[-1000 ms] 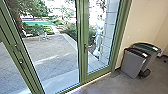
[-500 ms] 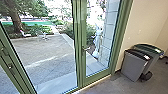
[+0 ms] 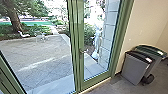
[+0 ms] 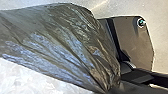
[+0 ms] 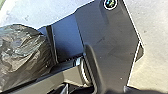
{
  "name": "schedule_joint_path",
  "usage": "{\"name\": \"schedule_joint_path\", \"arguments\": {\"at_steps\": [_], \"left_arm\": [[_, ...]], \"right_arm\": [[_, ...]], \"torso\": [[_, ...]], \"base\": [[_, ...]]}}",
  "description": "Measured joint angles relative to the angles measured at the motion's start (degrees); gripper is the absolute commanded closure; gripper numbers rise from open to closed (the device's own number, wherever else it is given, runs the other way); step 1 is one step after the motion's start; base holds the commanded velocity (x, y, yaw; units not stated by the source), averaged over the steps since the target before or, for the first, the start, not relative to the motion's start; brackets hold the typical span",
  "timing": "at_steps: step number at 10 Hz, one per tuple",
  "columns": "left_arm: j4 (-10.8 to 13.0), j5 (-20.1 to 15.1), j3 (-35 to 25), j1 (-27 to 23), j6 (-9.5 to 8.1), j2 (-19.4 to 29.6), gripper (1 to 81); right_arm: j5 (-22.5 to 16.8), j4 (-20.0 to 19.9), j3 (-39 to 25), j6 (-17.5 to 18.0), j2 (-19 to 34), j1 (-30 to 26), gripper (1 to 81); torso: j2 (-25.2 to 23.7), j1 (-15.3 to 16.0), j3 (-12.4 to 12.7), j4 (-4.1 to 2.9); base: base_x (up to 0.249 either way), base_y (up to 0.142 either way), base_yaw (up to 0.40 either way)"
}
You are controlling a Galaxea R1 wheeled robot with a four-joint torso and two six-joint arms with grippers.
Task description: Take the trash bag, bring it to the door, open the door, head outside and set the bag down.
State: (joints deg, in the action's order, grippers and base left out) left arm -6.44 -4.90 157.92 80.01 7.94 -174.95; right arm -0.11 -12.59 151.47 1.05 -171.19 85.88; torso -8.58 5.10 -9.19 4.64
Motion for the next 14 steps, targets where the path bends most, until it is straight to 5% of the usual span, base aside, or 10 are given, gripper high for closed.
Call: {"name": "schedule_joint_path", "arguments": {"at_steps": [7,14], "left_arm": [[0.0,0.0,0.0,0.0,0.00,-0.2,81.1],[0.0,0.0,0.0,0.0,0.02,-0.2,81.1]], "right_arm": [[0.1,0.0,0.5,0.0,-0.3,0.0,1.0],[0.1,0.0,0.8,0.0,-0.6,0.1,1.0]], "torso": [[0.0,0.0,0.0,0.00],[0.0,0.0,0.0,0.00]], "base": [[0.192,-0.085,0.000],[0.192,-0.027,0.000]]}}
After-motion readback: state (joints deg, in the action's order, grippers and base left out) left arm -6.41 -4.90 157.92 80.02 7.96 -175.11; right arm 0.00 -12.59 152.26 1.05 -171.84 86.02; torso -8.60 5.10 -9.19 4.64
